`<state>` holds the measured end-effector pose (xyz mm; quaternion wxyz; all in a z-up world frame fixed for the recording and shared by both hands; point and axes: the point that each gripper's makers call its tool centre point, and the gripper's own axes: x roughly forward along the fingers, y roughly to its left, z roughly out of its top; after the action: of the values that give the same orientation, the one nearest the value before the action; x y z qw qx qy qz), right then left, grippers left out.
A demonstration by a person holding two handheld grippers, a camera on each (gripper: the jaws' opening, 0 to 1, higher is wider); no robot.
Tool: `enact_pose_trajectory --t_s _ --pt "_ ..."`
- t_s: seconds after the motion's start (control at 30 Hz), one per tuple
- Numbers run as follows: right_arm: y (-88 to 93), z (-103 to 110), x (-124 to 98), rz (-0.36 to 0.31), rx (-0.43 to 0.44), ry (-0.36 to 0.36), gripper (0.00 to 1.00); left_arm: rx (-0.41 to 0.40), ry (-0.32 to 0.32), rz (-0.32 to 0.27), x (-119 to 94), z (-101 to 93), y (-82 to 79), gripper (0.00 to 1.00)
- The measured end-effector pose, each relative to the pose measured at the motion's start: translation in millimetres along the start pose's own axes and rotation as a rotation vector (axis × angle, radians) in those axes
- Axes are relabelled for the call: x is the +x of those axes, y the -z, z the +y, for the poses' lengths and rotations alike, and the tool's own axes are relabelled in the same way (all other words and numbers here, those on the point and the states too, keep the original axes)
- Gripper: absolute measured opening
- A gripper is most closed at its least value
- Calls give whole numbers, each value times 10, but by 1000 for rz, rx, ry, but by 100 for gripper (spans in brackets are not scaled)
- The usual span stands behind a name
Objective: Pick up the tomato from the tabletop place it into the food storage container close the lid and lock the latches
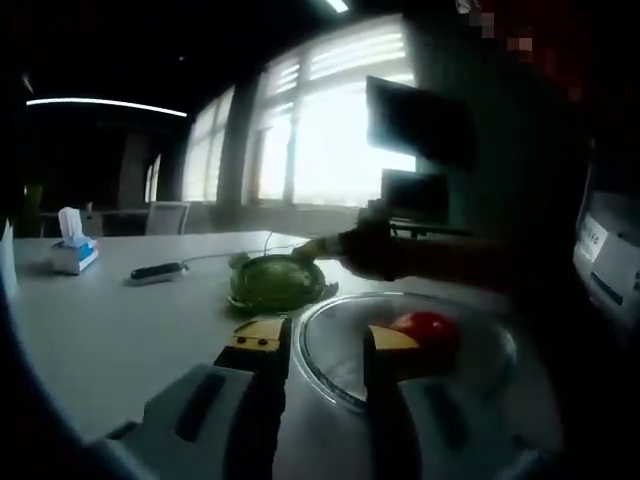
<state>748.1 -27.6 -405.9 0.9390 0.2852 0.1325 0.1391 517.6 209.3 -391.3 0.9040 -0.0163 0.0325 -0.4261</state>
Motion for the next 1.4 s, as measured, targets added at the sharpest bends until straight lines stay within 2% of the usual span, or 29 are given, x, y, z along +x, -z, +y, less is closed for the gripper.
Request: enact_pose_trajectory --t_s 0.1,0.43,0.53,0.7,0.83,0.93,1.1,1.4 --pt "-34 138 -147 -12 -11 -18 0 0 -1 -1 1 2 -2 26" --pt "-184 420 -315 -47 -85 -72 0 -5 12 -4 -17 -23 -18 31" --pt "-137 278 -171 -55 -119 -86 0 7 15 -22 -51 -24 -69 31" --pt "-85 409 -270 -57 -170 -109 0 30 59 -21 -79 -104 -76 33" --pt "-21 511 -360 -54 -222 -119 0 41 83 16 -106 -123 -9 36" --pt "25 616 -448 -57 -287 -133 0 63 88 26 -156 -144 -28 37" --pt "154 861 -613 -47 -347 -165 0 75 85 24 -298 -128 -90 38" --pt "421 1318 -963 -62 -512 -211 0 75 77 41 -495 -138 -77 38"
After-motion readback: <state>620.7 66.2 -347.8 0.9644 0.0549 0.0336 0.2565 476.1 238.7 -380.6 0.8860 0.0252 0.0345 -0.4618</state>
